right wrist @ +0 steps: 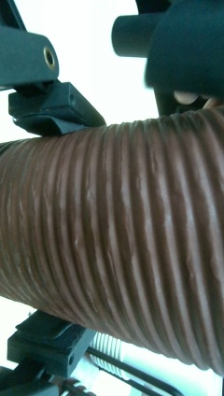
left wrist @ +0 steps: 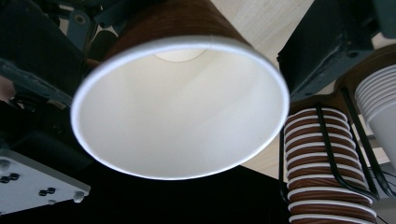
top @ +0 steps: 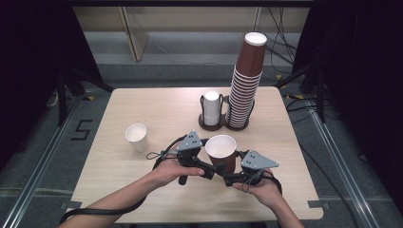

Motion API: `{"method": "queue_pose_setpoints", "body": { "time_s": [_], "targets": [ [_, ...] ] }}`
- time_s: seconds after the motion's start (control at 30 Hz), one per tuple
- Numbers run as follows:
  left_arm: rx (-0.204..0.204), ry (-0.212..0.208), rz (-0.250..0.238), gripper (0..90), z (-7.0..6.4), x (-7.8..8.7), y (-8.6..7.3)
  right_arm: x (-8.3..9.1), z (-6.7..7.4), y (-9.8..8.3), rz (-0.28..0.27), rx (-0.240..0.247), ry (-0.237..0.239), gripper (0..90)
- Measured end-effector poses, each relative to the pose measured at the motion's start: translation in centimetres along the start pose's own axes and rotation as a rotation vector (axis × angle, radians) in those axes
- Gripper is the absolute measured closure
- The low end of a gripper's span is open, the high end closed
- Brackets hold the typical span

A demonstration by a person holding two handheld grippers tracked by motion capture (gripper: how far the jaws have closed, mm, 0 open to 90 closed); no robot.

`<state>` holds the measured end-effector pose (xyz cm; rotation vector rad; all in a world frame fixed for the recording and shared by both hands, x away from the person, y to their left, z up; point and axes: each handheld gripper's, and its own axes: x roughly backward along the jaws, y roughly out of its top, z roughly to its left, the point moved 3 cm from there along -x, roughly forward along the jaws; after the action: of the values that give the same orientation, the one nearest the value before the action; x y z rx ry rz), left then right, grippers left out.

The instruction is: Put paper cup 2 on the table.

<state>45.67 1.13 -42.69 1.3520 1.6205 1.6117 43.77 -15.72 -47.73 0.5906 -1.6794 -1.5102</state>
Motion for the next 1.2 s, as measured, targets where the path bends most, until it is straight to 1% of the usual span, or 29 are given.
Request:
{"method": "queue_pose_setpoints", "body": {
  "time_s": [0.03, 0.07, 0.17, 0.2, 0.23, 0.27, 0.3, 0.37, 0.43, 0.47, 0.5, 0.6, 0.63, 0.67, 0.7, 0.73, 0.77, 0.8, 0.83, 0.87, 0.9, 0.93, 0.97, 1.0, 1.03, 1.07, 1.1, 1.13, 1.2],
  "targets": [
    [0.000, 0.000, 0.000, 0.0, 0.0, 0.0, 0.0, 0.0, 0.0, 0.0, 0.000, 0.000, 0.000, 20.1],
    [0.005, -0.010, -0.001, 0.0, 0.1, -0.2, -0.2, -0.3, 0.1, 0.0, -0.004, 0.018, 0.009, 20.1],
    [0.000, -0.005, -0.002, 0.6, 0.2, -0.5, -0.4, -0.3, 0.3, 0.1, 0.008, 0.032, 0.015, 20.1],
    [0.006, -0.007, -0.007, 1.9, 0.1, -0.7, -0.5, -0.5, 0.6, 0.1, 0.003, 0.027, 0.014, 20.0],
    [0.006, -0.007, -0.007, 3.9, 0.1, -0.7, -0.5, -0.5, 0.6, 0.2, 0.000, 0.035, 0.028, 20.0],
    [0.006, 0.002, -0.011, 7.0, 0.1, -0.7, -0.5, -0.6, 0.7, 0.2, 0.008, 0.053, 0.018, 19.8],
    [-0.011, 0.000, -0.015, 7.8, 0.1, -0.8, -0.5, -0.7, 0.8, 0.2, -0.004, 0.043, 0.018, 19.7],
    [-0.013, 0.000, -0.021, 9.3, -0.1, -0.7, -0.5, -0.6, 0.7, 0.2, -0.004, 0.049, 0.014, 19.2],
    [-0.026, 0.005, -0.021, 10.4, -0.2, -0.7, -0.5, -0.6, 0.8, 0.2, 0.003, 0.055, 0.004, 18.7],
    [-0.031, 0.004, -0.027, 10.9, -0.2, -0.7, -0.5, -0.6, 0.8, 0.2, 0.008, 0.053, 0.010, 18.5],
    [-0.038, 0.007, -0.022, 11.5, -0.3, -0.6, -0.5, -0.6, 0.9, 0.2, 0.005, 0.047, 0.019, 18.3],
    [-0.056, 0.007, -0.029, 12.5, -0.4, -0.5, -0.5, -0.6, 0.8, 0.3, 0.011, 0.052, 0.006, 17.4],
    [-0.056, 0.007, -0.029, 12.6, -0.4, -0.5, -0.5, -0.6, 1.0, 0.3, 0.031, 0.034, 0.014, 16.0],
    [-0.058, 0.013, -0.042, 12.7, -0.6, -0.4, -0.4, -0.6, 0.9, 0.2, 0.040, 0.043, 0.014, 14.8],
    [-0.058, 0.013, -0.042, 12.8, -0.6, -0.4, -0.4, -0.6, 0.9, 0.2, 0.036, 0.041, 0.006, 13.9],
    [-0.071, 0.024, -0.060, 12.9, -0.8, -0.3, -0.1, -0.7, 0.8, 0.2, 0.035, 0.041, 0.015, 10.8],
    [-0.071, 0.024, -0.060, 12.9, -0.8, -0.3, -0.1, -0.7, 0.7, 0.1, 0.034, 0.047, 0.017, 8.2],
    [-0.086, 0.039, -0.070, 13.0, -0.8, -0.1, 0.1, -0.5, 0.7, 0.1, 0.064, 0.040, -0.004, 5.9],
    [-0.086, 0.039, -0.070, 13.0, -0.8, -0.1, 0.1, -0.5, 0.6, 0.1, 0.065, 0.041, -0.007, 4.5],
    [-0.106, 0.060, -0.074, 13.0, -0.7, 0.2, 0.4, -0.4, 0.4, 0.2, 0.063, 0.057, -0.025, 2.7],
    [-0.106, 0.060, -0.074, 13.0, -0.7, 0.2, 0.4, -0.4, 0.5, 0.1, 0.057, 0.043, -0.035, 1.8],
    [-0.112, 0.084, -0.093, 13.0, -0.5, 0.5, 0.6, -0.1, 0.4, 0.1, 0.080, 0.045, -0.026, 1.4],
    [-0.112, 0.084, -0.093, 13.0, -0.5, 0.5, 0.6, -0.1, 0.4, 0.1, 0.080, 0.045, -0.026, 1.4],
    [-0.121, 0.118, -0.092, 13.0, -0.2, 0.9, 0.6, 0.2, 0.2, 0.0, 0.066, 0.041, -0.033, 1.0],
    [-0.122, 0.137, -0.091, 13.0, 0.1, 1.1, 0.5, 0.5, 0.0, -0.1, 0.075, 0.039, -0.051, 0.8],
    [-0.120, 0.149, -0.102, 13.0, 0.3, 1.1, 0.5, 0.7, -0.2, -0.3, 0.079, 0.028, -0.064, 0.7],
    [-0.120, 0.149, -0.102, 13.0, 0.3, 1.1, 0.5, 0.7, -0.2, -0.3, 0.079, 0.028, -0.064, 0.7],
    [-0.125, 0.186, -0.092, 13.0, 0.7, 1.5, 0.3, 1.1, -0.7, -0.6, 0.081, 0.018, -0.085, 0.7],
    [-0.134, 0.218, -0.092, 13.0, 1.0, 1.9, 0.2, 1.3, -1.1, -0.7, 0.080, 0.021, -0.089, 0.8]
  ]
}}
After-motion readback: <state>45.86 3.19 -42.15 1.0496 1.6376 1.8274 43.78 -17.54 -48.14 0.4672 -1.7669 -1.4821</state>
